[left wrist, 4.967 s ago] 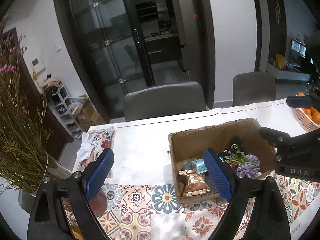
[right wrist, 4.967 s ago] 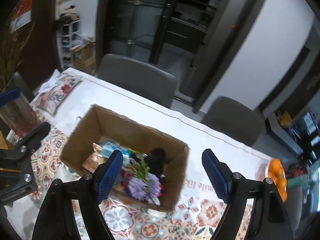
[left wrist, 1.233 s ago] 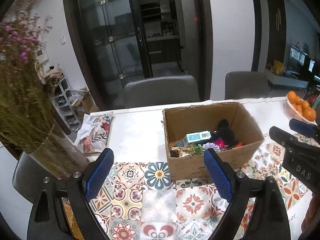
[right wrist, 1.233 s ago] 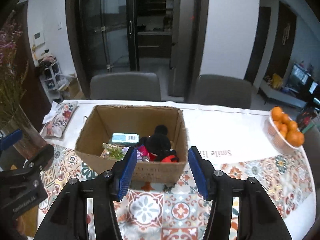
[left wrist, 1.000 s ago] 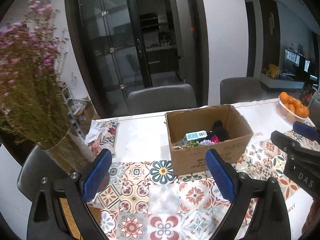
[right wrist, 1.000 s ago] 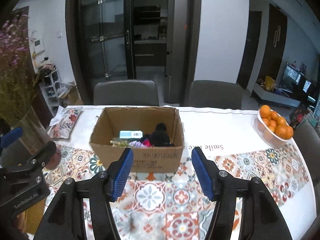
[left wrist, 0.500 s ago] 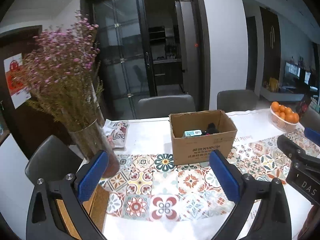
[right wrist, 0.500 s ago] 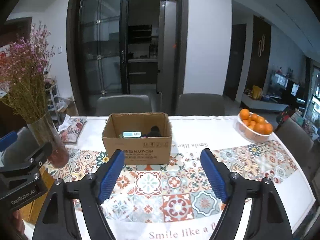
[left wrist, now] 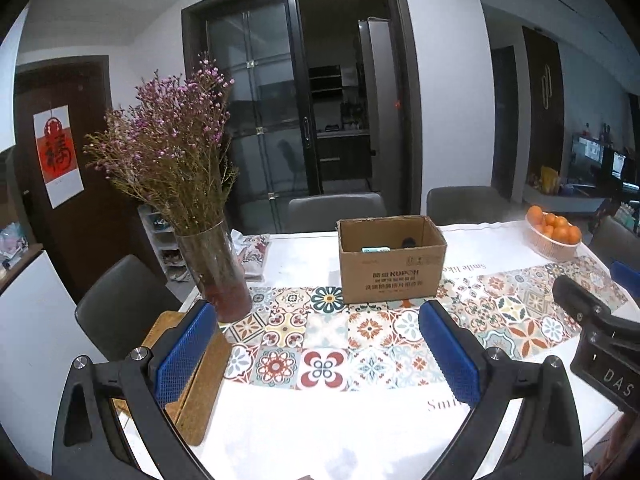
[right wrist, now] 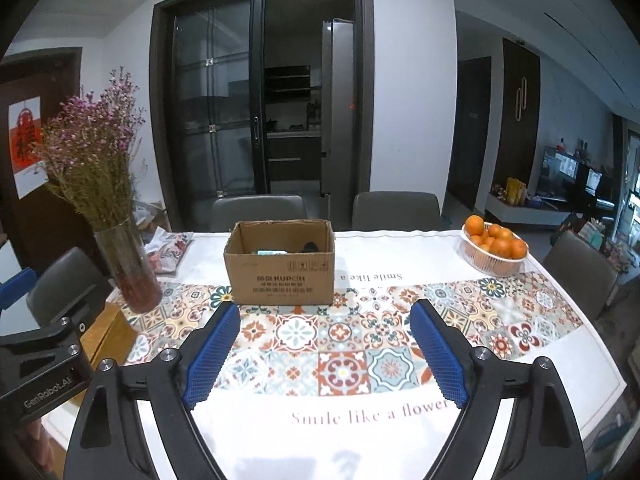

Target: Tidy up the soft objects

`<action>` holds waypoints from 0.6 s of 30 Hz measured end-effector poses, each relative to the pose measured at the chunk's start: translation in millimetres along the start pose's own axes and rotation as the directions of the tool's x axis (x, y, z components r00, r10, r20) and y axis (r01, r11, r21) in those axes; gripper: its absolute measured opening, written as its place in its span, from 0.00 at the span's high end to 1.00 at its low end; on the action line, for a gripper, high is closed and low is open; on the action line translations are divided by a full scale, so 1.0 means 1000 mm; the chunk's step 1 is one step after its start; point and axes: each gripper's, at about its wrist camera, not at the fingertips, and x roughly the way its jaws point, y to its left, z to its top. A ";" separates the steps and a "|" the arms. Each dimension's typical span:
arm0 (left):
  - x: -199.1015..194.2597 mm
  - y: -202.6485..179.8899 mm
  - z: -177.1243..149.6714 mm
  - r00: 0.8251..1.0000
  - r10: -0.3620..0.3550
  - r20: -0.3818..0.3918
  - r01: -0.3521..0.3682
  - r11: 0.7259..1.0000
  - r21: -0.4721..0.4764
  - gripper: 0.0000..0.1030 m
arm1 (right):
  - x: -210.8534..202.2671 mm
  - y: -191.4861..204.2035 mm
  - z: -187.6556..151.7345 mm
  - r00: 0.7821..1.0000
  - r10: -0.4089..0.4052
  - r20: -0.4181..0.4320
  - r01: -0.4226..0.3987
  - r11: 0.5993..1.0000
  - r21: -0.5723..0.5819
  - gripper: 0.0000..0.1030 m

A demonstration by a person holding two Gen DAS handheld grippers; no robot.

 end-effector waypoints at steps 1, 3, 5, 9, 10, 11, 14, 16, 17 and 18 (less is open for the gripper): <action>-0.006 0.000 -0.003 1.000 0.001 0.003 -0.001 1.000 0.001 0.00 | -0.009 -0.003 -0.004 1.000 0.000 0.004 0.000 1.000 0.005 0.14; -0.019 0.000 -0.008 1.000 0.004 0.012 -0.004 1.000 0.002 0.00 | -0.020 -0.007 -0.010 1.000 0.004 0.005 -0.004 1.000 0.015 0.14; -0.031 0.000 -0.013 1.000 0.005 0.019 -0.005 1.000 0.002 0.00 | -0.031 -0.011 -0.015 1.000 0.006 0.012 -0.006 1.000 0.024 0.14; -0.049 0.000 -0.018 0.999 0.001 0.034 -0.001 1.000 0.001 0.00 | -0.050 -0.011 -0.021 1.000 0.012 0.023 -0.012 1.000 0.017 0.14; -0.053 0.001 -0.020 0.999 0.001 0.036 -0.001 1.000 0.002 0.00 | -0.054 -0.011 -0.022 1.000 0.011 0.027 -0.012 1.000 0.018 0.14; -0.057 -0.001 -0.021 0.999 0.000 0.038 0.000 1.000 0.004 0.00 | -0.058 -0.012 -0.024 0.999 0.010 0.031 -0.011 1.000 0.018 0.14; -0.066 -0.002 -0.024 0.999 0.001 0.046 -0.001 1.000 0.007 0.00 | -0.069 -0.013 -0.029 0.999 0.010 0.039 -0.011 1.000 0.015 0.14; -0.071 -0.001 -0.026 0.999 -0.002 0.054 0.001 1.000 0.008 0.00 | -0.075 -0.013 -0.031 0.999 0.009 0.043 -0.010 1.000 0.016 0.14; -0.074 -0.002 -0.027 0.998 -0.004 0.059 0.003 1.000 0.010 0.00 | -0.079 -0.014 -0.032 0.999 0.011 0.045 -0.012 1.000 0.017 0.14; -0.076 -0.002 -0.027 0.998 -0.003 0.061 0.003 1.000 0.010 0.00 | -0.080 -0.014 -0.033 0.999 0.013 0.046 -0.013 1.000 0.015 0.14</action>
